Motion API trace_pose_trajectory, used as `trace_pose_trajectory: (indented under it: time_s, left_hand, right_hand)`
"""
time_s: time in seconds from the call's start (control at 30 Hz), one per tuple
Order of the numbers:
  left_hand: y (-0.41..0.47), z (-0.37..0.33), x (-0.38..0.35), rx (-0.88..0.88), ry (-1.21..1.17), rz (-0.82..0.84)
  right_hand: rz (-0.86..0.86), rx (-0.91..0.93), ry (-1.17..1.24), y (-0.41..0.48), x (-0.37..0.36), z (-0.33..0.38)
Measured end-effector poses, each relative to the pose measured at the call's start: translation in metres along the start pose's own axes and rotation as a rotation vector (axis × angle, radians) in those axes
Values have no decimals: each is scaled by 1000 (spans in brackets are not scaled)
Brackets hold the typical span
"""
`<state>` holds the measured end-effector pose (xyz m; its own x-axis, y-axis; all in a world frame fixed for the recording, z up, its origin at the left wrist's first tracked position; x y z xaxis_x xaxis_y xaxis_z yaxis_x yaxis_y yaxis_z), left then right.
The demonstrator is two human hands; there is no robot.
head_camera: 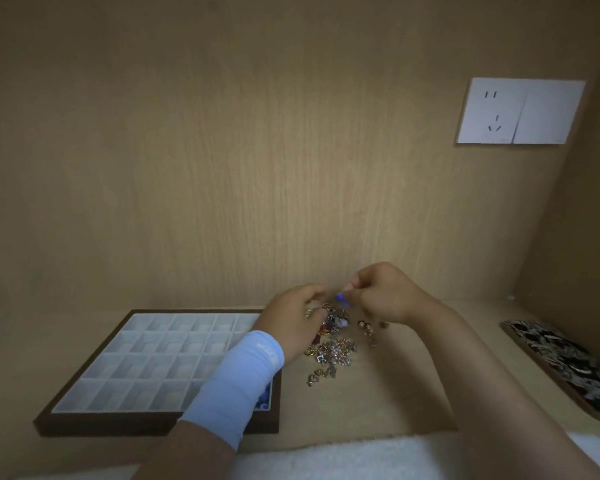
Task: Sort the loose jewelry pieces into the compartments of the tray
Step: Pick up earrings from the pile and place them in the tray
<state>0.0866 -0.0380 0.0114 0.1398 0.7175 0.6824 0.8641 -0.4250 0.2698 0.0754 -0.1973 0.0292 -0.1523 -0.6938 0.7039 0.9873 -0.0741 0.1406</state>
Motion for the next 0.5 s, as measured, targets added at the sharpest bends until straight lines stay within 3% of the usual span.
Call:
trace_pose_trajectory:
  time_s: [0.23, 0.37, 0.5]
  left_hand:
    - [0, 17, 3, 186, -388, 21]
    - [1, 24, 12, 233, -422, -3]
    - [0, 25, 21, 243, -395, -4]
  right_hand:
    - [60, 63, 296, -5, -12, 23]
    - [62, 48, 366, -5, -18, 26]
    - [176, 43, 390, -11, -29, 32]
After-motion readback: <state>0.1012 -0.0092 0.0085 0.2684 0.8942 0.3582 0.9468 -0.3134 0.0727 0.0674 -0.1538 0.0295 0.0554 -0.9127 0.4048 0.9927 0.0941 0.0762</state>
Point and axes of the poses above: each hand's wrist, its own y-axis towards the middle knuckle, its own x-axis out of the back of the hand, z = x × y, the point moved 9 cm from there along y, towards the middle knuckle, and after that the axes turned 5 degrees about x, right-handed, at the moved point
